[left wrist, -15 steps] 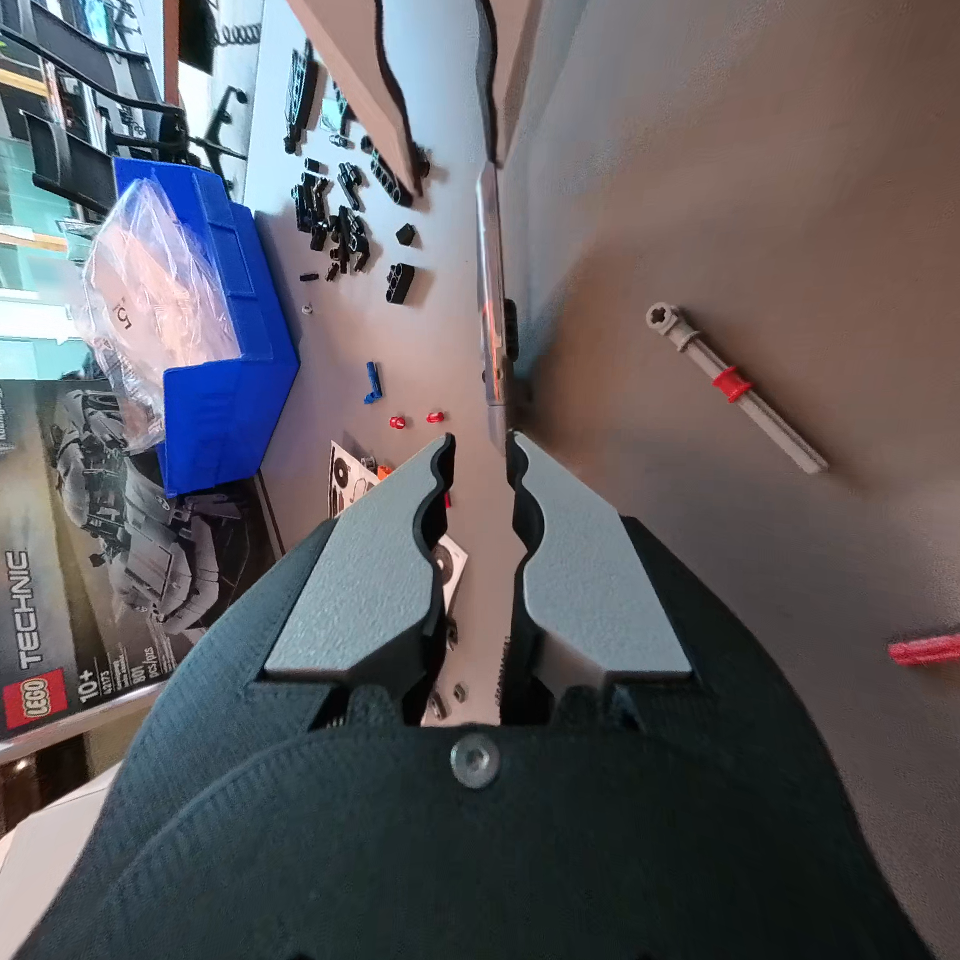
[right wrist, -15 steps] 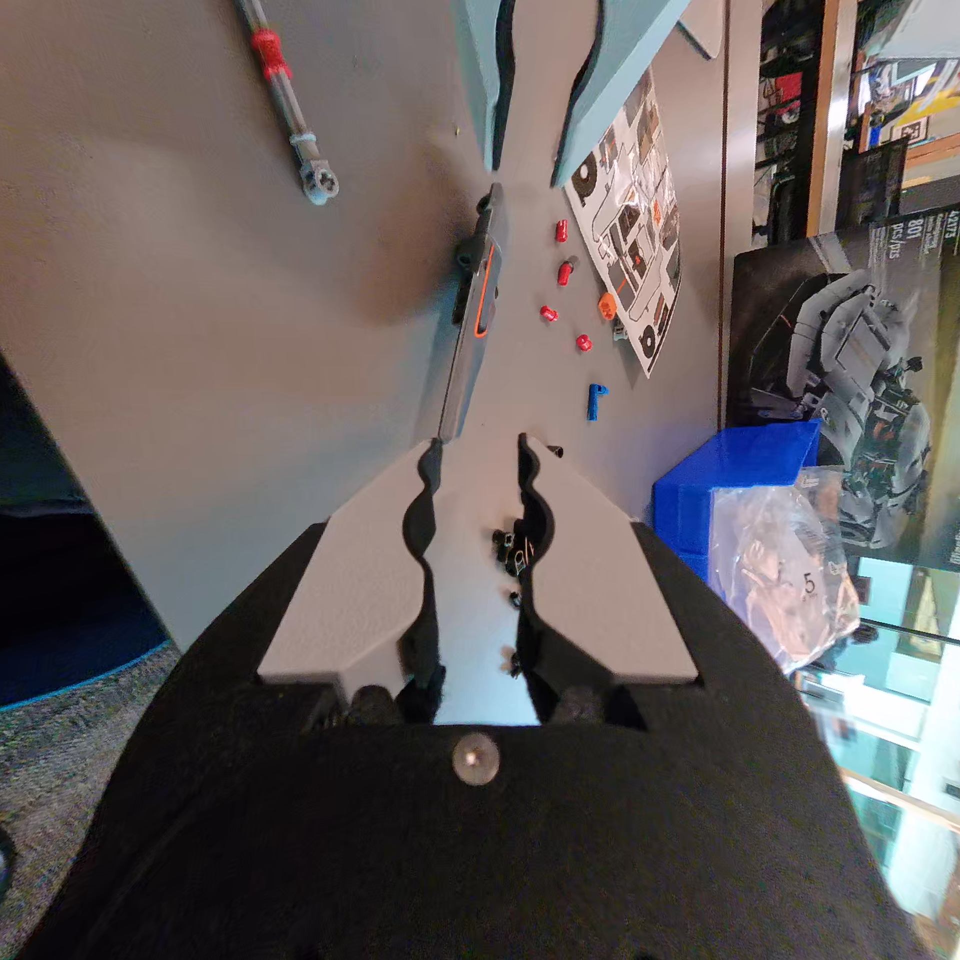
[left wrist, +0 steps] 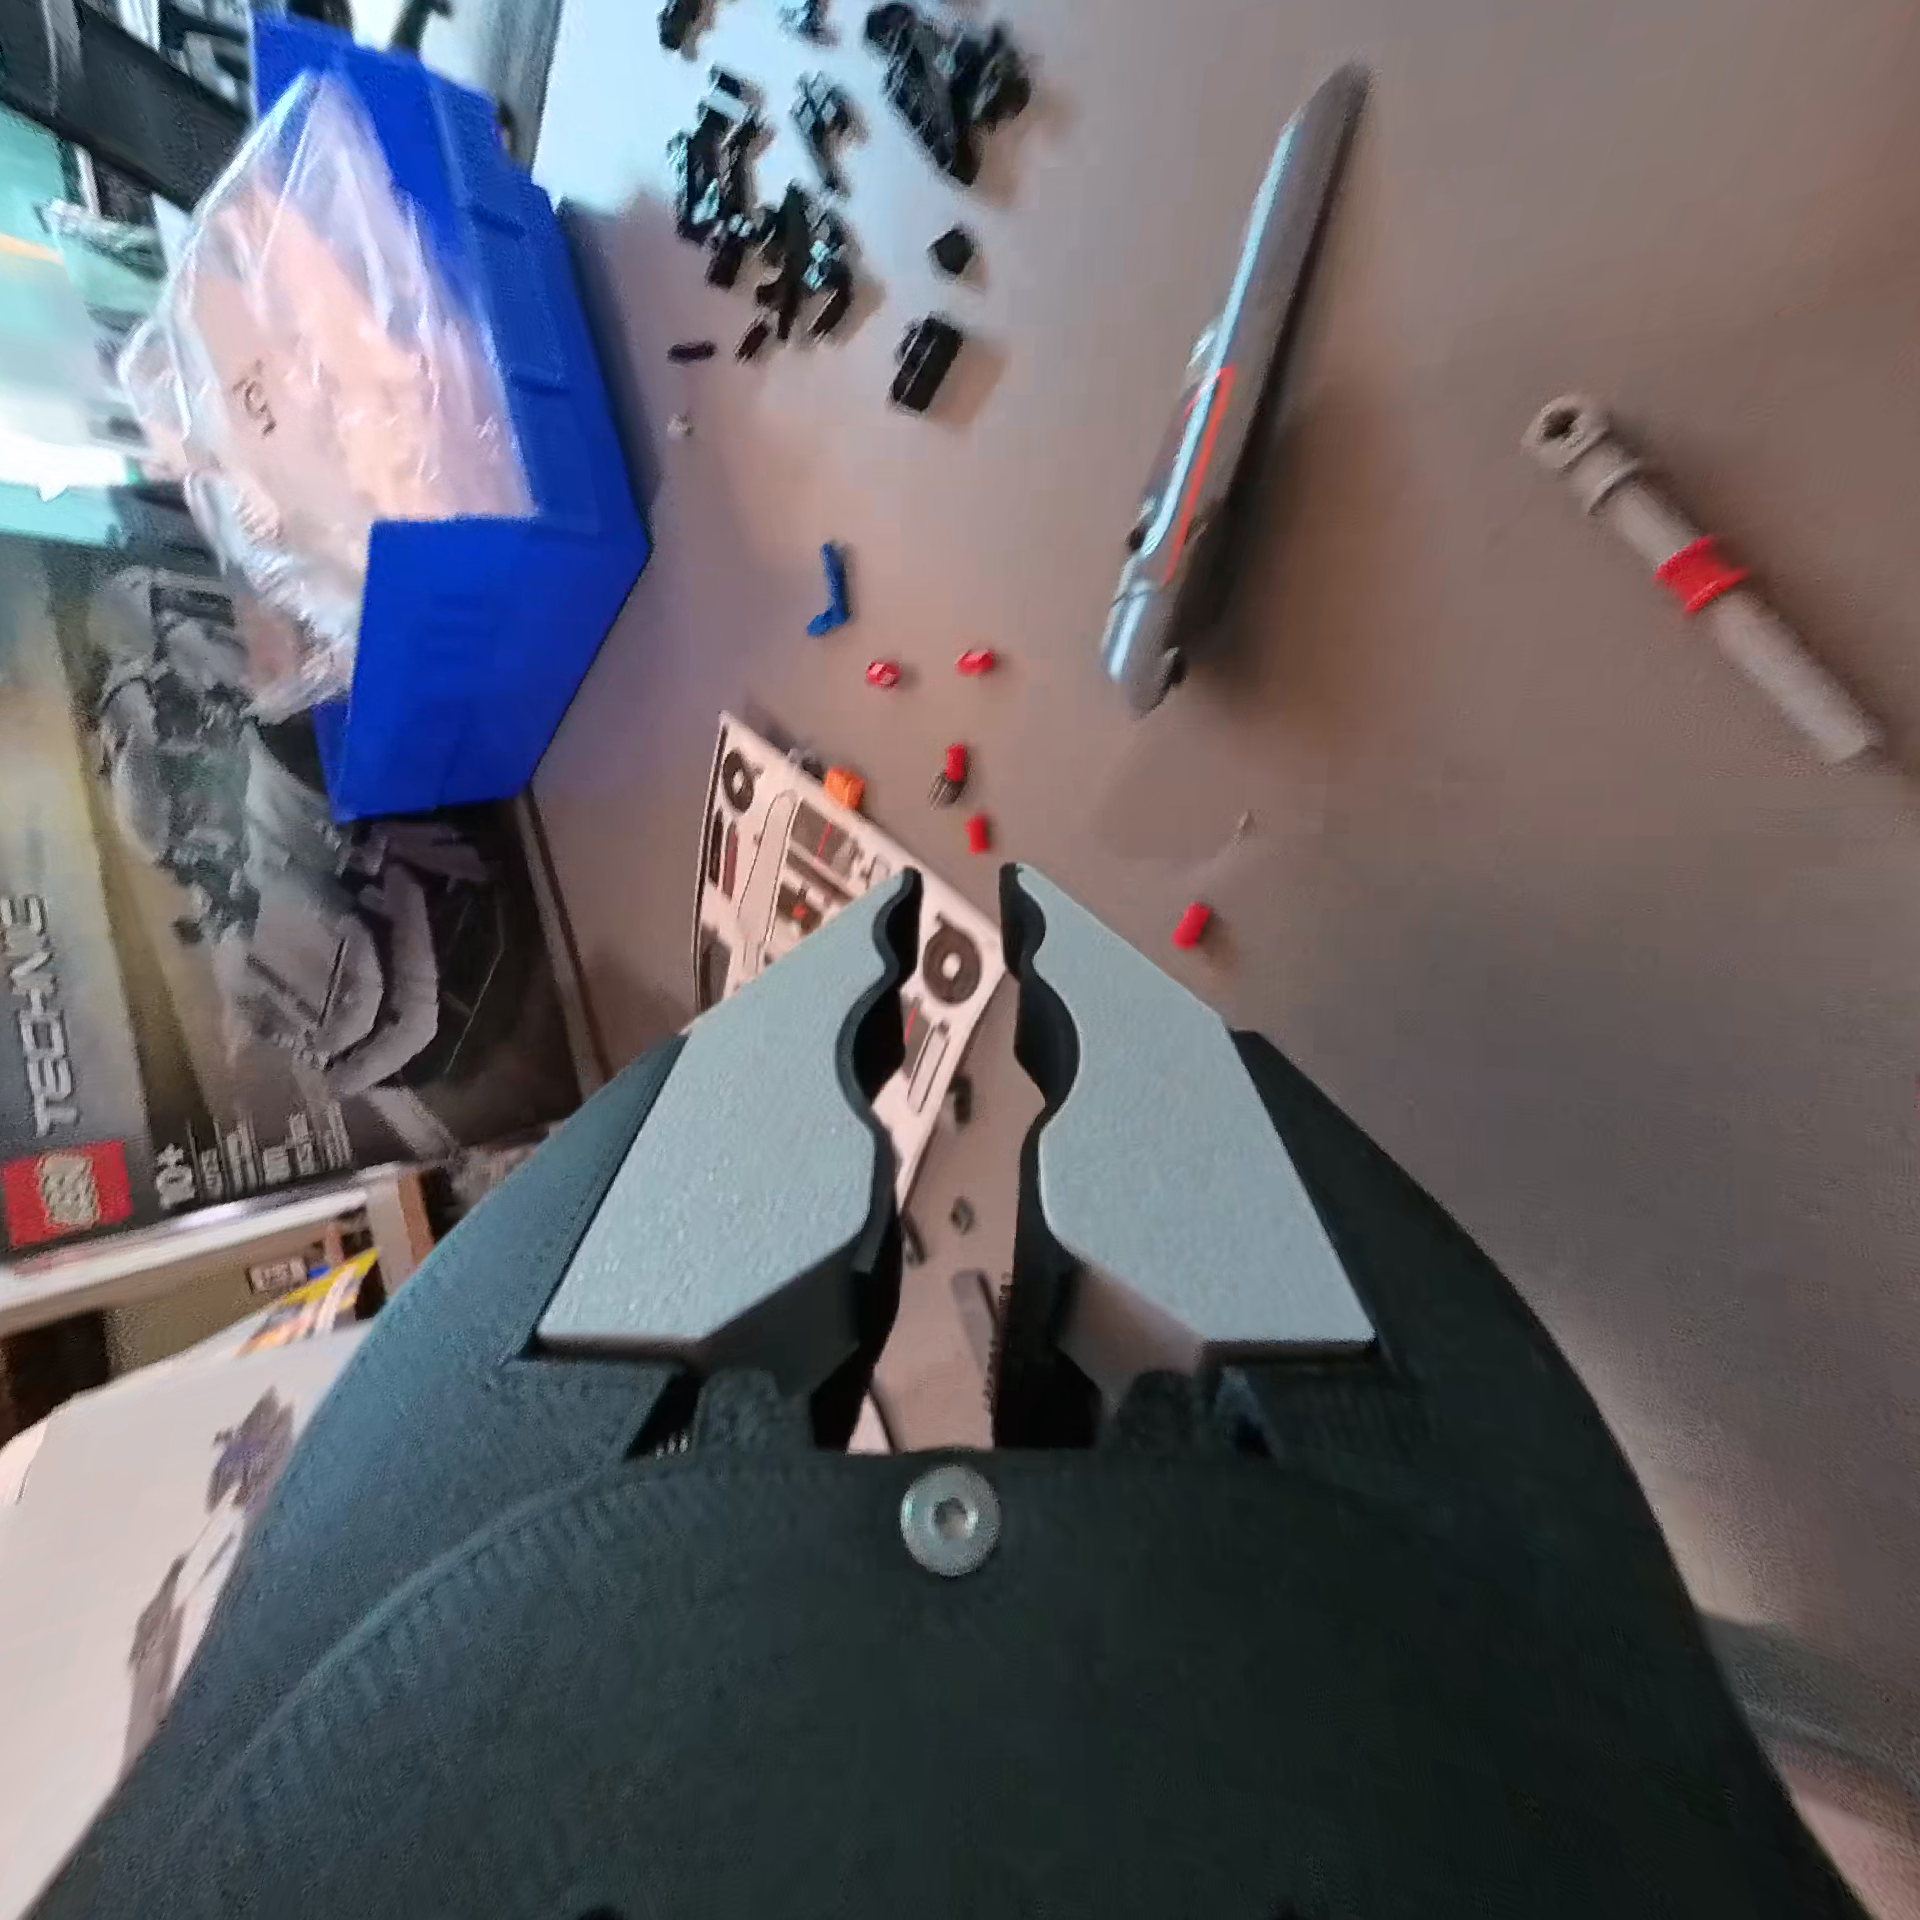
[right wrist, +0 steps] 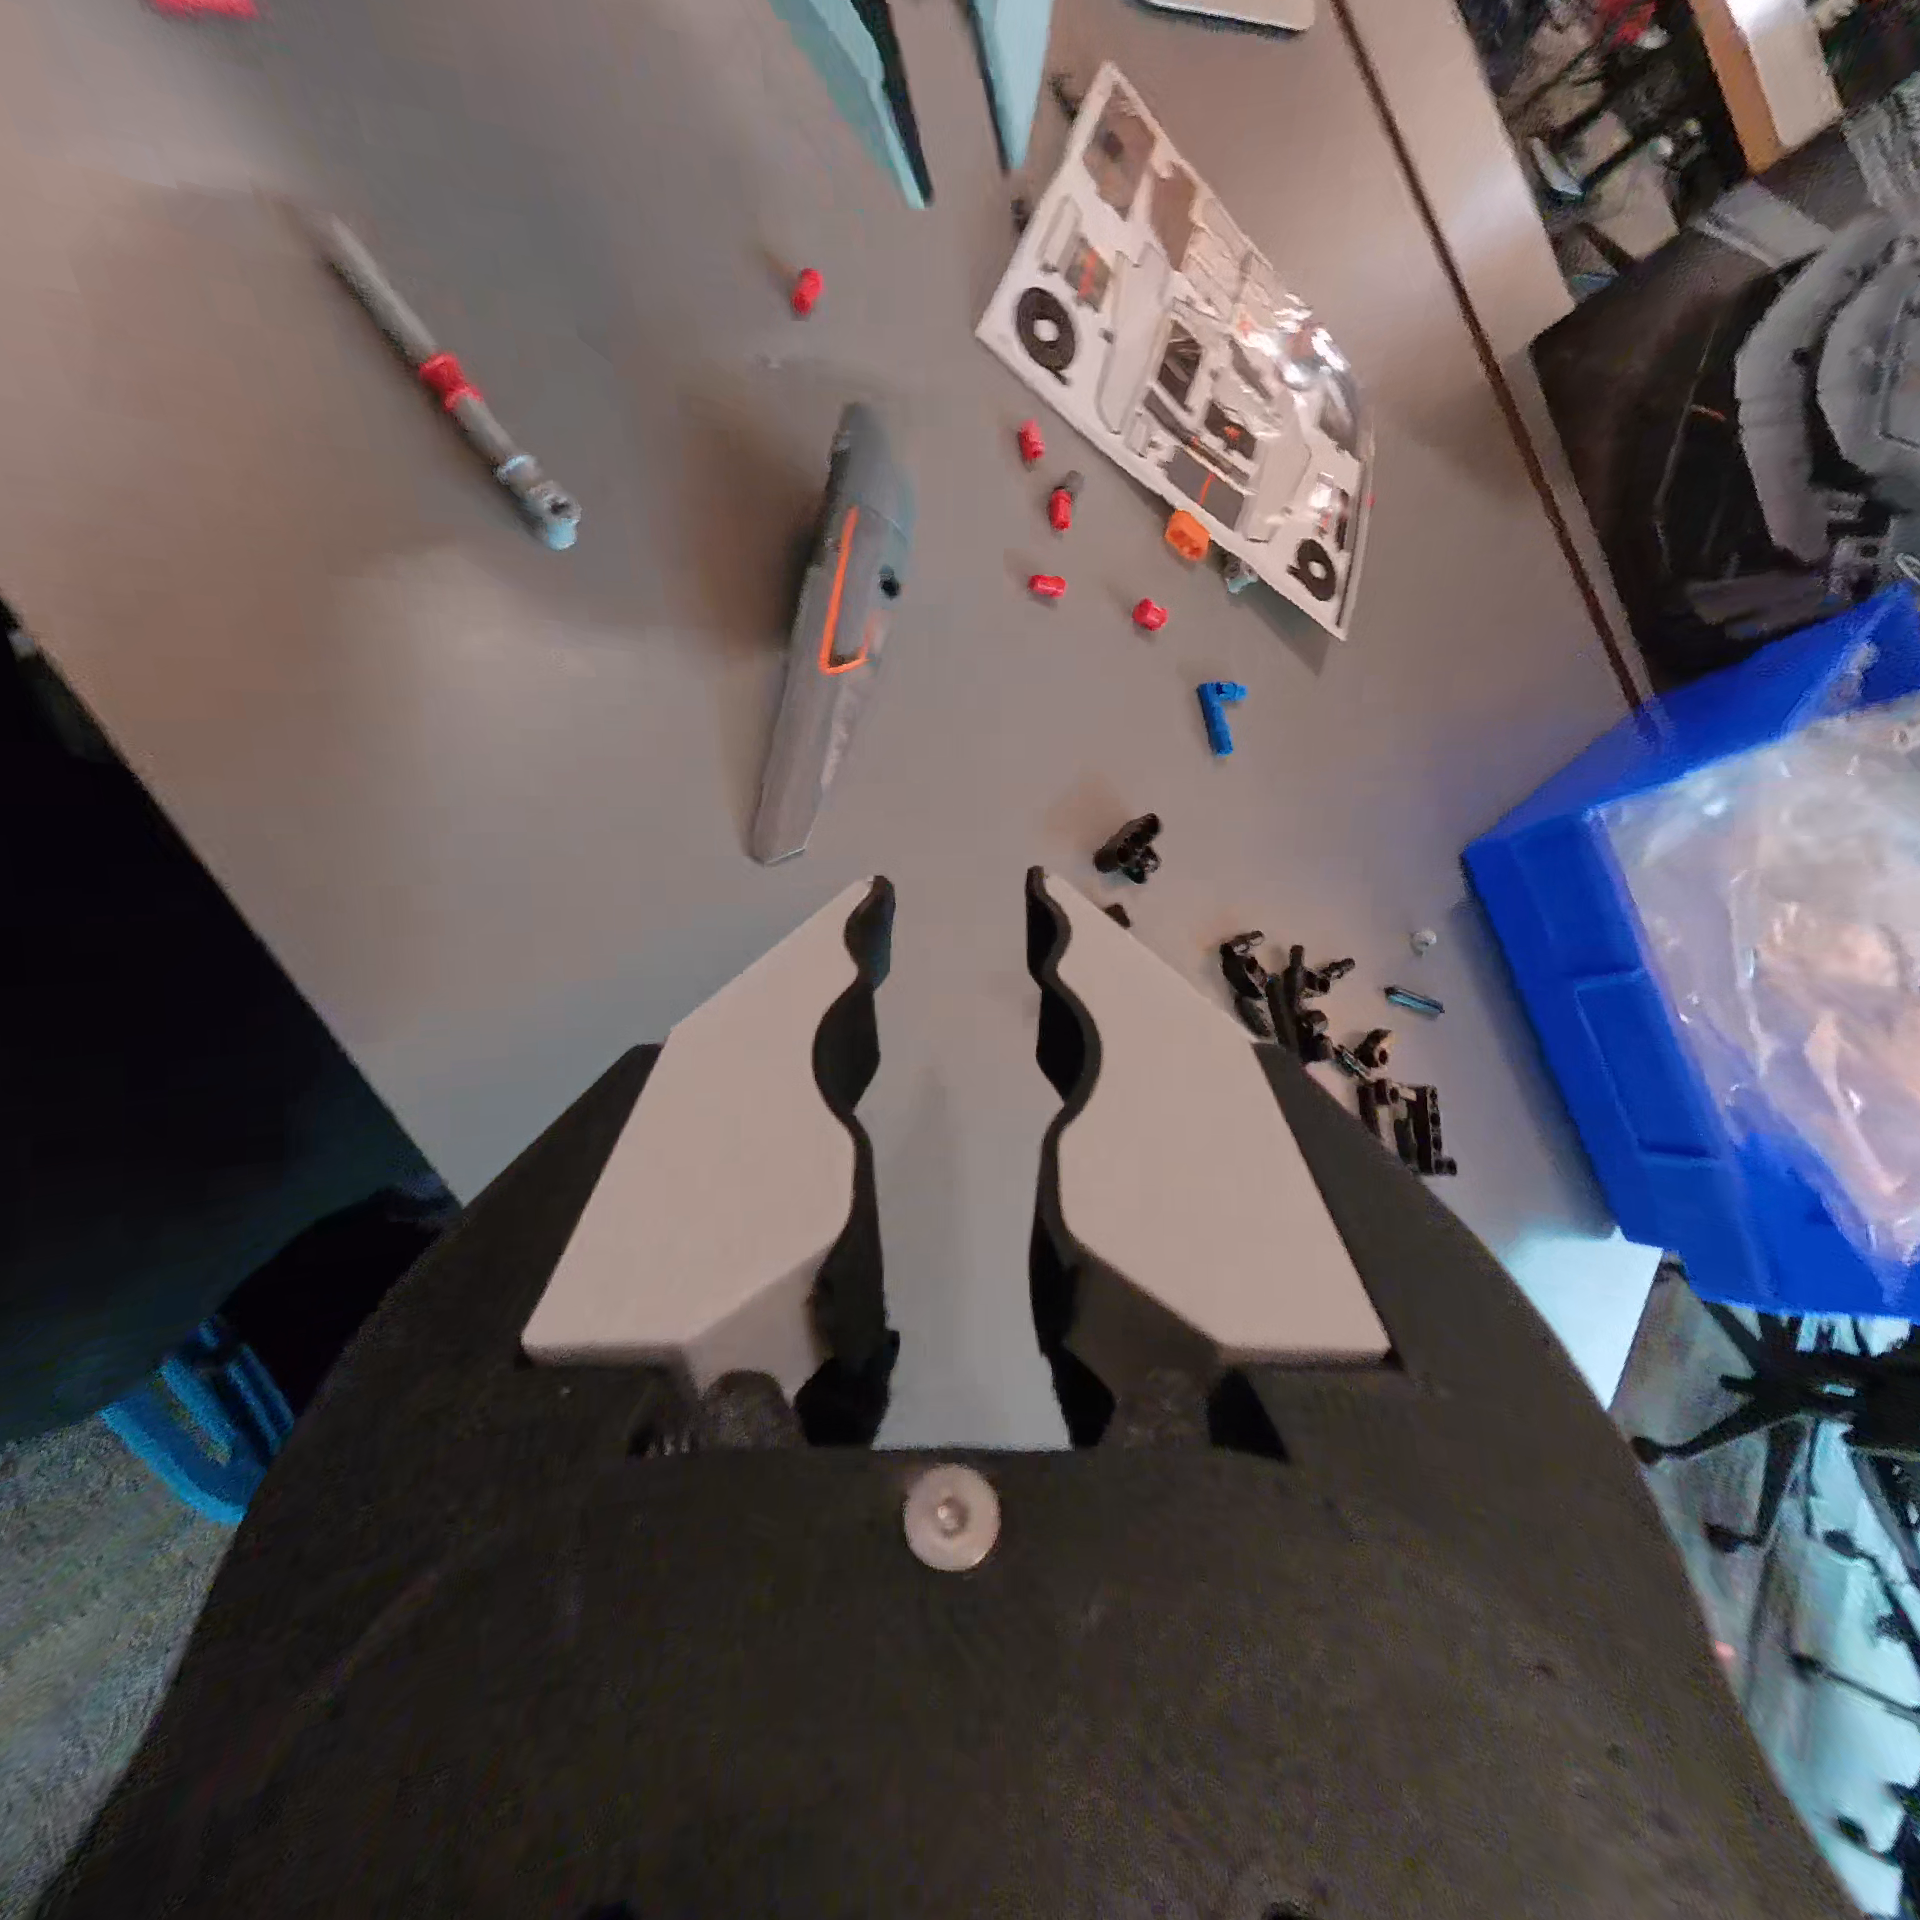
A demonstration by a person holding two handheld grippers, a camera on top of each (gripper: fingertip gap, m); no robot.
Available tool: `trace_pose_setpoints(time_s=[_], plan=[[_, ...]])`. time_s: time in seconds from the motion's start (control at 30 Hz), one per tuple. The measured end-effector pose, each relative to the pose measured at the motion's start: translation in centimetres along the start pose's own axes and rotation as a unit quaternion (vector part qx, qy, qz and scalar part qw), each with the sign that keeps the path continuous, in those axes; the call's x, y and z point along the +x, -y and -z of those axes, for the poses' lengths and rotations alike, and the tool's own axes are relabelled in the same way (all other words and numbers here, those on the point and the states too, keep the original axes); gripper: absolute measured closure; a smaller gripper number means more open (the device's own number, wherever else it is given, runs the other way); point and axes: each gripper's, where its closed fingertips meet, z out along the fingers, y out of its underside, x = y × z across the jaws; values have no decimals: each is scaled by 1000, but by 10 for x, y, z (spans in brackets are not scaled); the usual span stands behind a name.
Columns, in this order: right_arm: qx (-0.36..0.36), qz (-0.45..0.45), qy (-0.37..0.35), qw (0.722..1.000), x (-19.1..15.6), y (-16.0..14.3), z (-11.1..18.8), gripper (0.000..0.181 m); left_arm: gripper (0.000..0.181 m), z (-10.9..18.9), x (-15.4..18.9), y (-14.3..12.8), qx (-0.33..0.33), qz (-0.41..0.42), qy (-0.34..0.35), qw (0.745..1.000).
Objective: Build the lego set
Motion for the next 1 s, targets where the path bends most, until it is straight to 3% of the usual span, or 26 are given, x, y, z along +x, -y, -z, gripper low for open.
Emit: trace_pose_setpoints(time_s=[0.03,0.2,0.3,0.47,0.6,0.77,1.0], plan=[[9,-14,-8,1000,5,1,0,157,169,3,-5,-7,-11,7,6,1000],[68,-116,2,991,25,13,-3,155,169,10,-29,-37,-57,40,38,997],[88,-170,33,981,36,25,-12,139,169,6,-38,-58,-87,70,46,993],[79,-228,73,968,65,55,-55,125,167,-18,-41,-89,-124,129,22,984],[21,-245,70,967,96,65,-107,123,170,-37,-38,-103,-125,158,-3,980],[-74,-255,76,961,117,54,-169,107,177,-50,-29,-109,-119,170,-28,978],[-112,-305,142,935,117,37,-202,111,181,-63,-19,-117,-113,171,-41,978]])
